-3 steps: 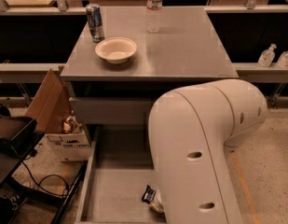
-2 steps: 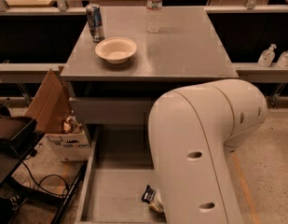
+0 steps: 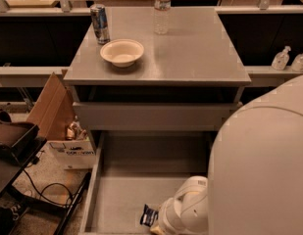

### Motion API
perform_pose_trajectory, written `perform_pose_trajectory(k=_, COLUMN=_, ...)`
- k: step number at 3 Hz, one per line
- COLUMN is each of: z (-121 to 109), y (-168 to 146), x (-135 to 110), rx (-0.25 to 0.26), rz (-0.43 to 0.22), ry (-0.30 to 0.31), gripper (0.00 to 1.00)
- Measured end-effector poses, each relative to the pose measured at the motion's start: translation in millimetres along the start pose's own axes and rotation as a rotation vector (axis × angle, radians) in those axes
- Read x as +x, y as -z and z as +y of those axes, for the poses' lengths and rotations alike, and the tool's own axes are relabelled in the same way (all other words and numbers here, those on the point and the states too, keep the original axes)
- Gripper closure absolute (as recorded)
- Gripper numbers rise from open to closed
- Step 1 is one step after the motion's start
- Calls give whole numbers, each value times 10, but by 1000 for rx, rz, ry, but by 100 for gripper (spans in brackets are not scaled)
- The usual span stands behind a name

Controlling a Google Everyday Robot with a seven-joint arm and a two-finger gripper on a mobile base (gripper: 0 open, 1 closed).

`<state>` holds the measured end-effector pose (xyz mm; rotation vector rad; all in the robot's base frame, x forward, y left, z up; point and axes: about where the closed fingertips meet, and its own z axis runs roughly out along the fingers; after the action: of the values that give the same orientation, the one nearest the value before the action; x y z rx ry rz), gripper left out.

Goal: Pick rxbar blueberry from middle drawer and place on counter

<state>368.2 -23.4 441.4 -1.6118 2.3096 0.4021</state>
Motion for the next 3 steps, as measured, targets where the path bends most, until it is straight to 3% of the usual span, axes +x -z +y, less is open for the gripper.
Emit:
perform_pose_trajectory(k=1, z=245, y=383, x=-172, rx=-18, rz=-48, ry=108, gripper=100)
perform_pose_trajectory(k=2, z=159, y=739, x=-676, rx=8, rz=-169, ry=164, gripper=100)
perform_pose_trajectory(k=3, z=-437, y=964, x=-911, rx=110, rz=-197, ry=71, gripper=100)
